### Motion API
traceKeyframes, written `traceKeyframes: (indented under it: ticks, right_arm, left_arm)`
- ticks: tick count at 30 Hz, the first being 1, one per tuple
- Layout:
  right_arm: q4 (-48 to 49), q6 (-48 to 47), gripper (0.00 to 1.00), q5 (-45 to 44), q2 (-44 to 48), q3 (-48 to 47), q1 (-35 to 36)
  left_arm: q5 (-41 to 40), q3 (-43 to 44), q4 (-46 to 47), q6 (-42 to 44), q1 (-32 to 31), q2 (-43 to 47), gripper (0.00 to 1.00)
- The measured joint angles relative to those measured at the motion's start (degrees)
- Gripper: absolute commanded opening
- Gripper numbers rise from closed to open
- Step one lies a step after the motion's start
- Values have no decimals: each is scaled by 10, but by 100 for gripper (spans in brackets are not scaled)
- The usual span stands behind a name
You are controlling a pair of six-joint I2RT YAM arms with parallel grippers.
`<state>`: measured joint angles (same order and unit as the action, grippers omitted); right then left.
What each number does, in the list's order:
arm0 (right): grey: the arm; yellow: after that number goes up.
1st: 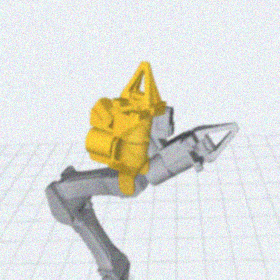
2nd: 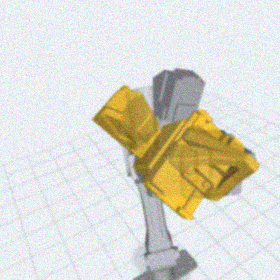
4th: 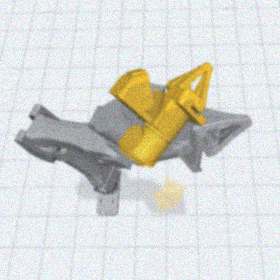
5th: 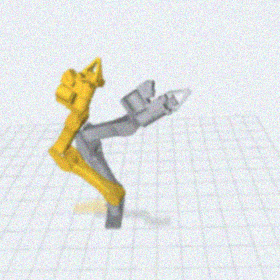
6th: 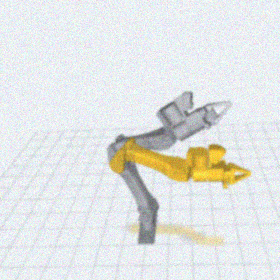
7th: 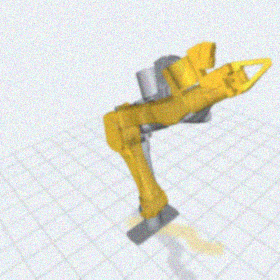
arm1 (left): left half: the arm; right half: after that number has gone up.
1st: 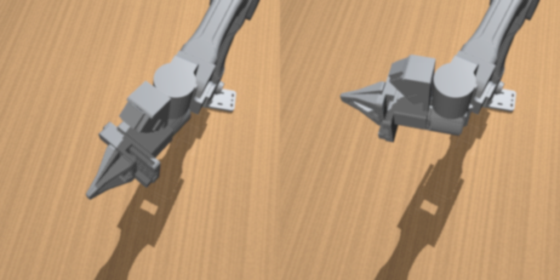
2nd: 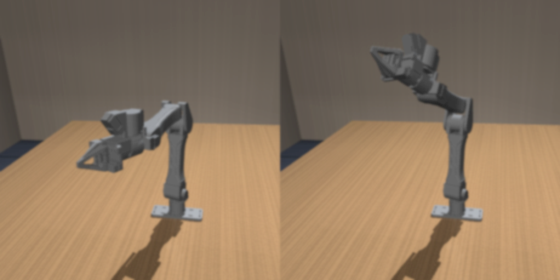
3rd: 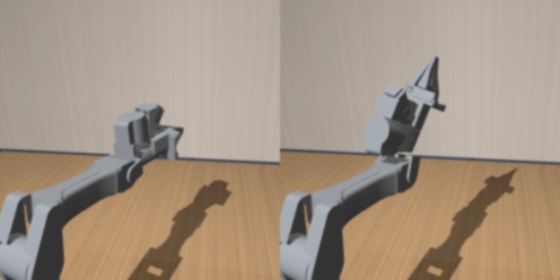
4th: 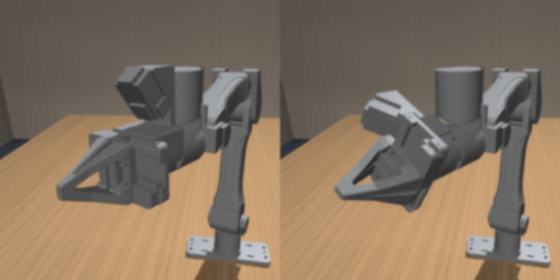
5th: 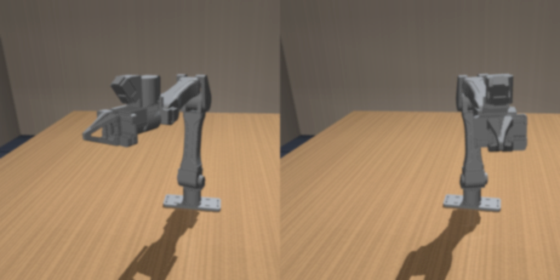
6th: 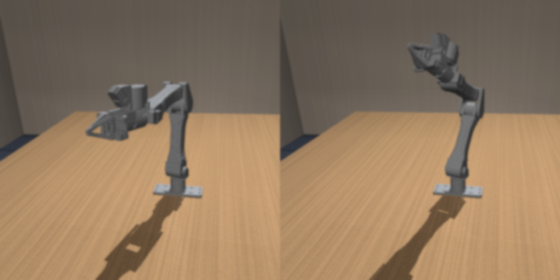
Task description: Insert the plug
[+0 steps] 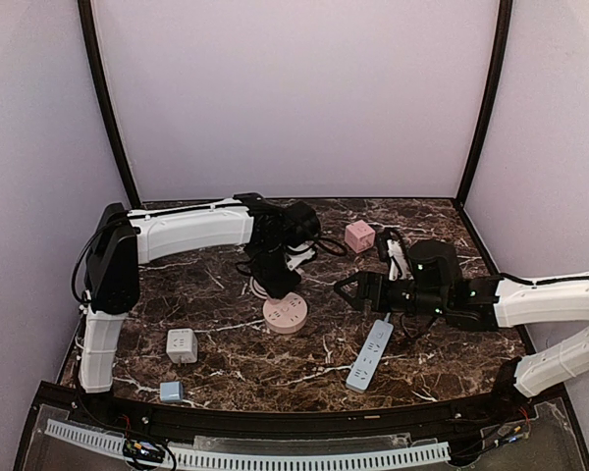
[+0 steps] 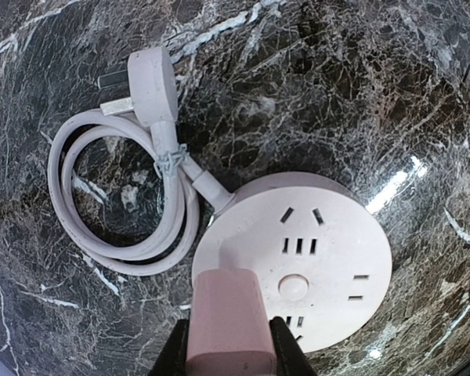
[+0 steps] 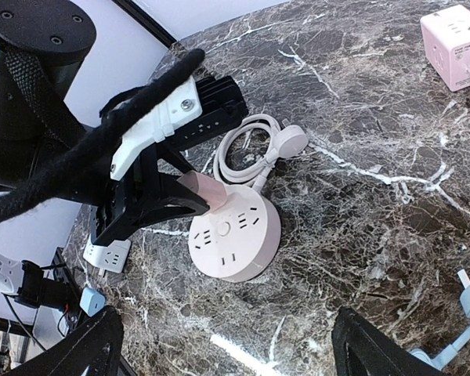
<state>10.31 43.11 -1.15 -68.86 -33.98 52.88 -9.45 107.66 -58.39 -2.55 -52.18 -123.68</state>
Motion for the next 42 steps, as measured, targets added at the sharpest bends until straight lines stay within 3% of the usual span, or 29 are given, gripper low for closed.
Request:
traceKeyframes:
  ticks: [42]
  right_arm:
    - [0, -6, 92, 1, -4, -3, 0]
  left_arm:
    - [47, 12, -7, 54, 22, -7, 5]
